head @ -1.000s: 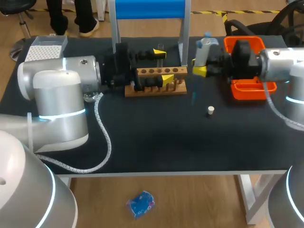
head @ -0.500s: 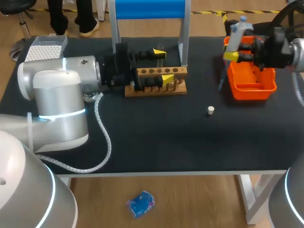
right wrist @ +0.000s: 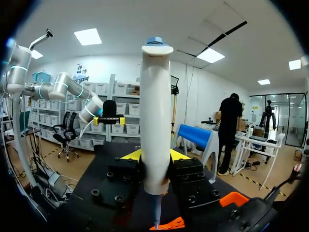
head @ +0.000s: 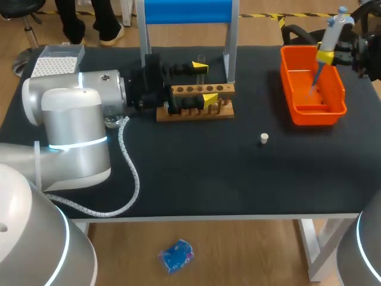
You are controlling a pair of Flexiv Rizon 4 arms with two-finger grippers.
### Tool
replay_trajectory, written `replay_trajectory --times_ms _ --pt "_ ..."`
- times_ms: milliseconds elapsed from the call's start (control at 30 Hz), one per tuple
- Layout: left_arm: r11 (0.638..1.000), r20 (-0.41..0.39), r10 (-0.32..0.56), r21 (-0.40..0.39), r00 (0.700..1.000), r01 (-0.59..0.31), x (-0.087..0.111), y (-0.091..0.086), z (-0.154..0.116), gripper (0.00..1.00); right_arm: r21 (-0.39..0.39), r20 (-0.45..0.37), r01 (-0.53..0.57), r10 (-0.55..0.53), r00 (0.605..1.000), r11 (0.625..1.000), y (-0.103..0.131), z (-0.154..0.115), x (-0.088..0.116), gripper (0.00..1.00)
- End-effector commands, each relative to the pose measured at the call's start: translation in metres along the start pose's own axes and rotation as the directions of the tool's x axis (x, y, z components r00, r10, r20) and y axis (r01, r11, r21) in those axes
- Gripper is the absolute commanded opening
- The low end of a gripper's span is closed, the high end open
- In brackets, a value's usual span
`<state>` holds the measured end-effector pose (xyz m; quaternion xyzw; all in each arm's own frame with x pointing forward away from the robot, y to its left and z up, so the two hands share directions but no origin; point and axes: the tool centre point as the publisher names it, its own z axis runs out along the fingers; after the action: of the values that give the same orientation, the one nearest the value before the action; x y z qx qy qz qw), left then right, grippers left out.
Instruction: Invert the test tube, pick up the pipette, mount the tip to pipette, aspirate from beaker and dispense into the tube, eject the tip, return the pipette, and cap with the stopper.
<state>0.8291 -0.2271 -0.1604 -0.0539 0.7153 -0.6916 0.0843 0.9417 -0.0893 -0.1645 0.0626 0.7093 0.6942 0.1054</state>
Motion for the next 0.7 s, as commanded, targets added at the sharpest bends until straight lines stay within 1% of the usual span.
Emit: replay_trajectory --times_ms 33,300,433,567,700 --pt "1.0 0.005 0.001 0.002 1.0 -0.001 0.001 0.001 0.001 1.0 0.013 -0.013 -0.001 0.002 1.0 1.0 -0.002 -0.009 -0.017 0.0" --pt "1.0 0.005 0.001 0.002 1.0 -0.001 0.001 0.001 0.001 1.0 0.016 -0.008 -0.001 0.001 1.0 1.0 -0.01 -0.017 -0.053 0.0" --pt "1.0 0.005 0.001 0.002 1.0 -0.001 0.001 0.001 0.001 1.0 0.007 -0.01 -0.01 0.01 1.0 1.0 -0.018 -0.017 -0.064 0.0" --pt "1.0 0.005 0.001 0.002 1.0 -0.001 0.001 0.001 0.001 1.0 0.001 -0.013 -0.02 0.02 1.0 1.0 -0.025 -0.015 -0.071 0.0" --pt "1.0 0.005 0.001 0.002 1.0 -0.001 0.001 0.001 0.001 1.0 -0.009 -0.021 -0.018 0.018 1.0 1.0 -0.026 -0.014 -0.073 0.0"
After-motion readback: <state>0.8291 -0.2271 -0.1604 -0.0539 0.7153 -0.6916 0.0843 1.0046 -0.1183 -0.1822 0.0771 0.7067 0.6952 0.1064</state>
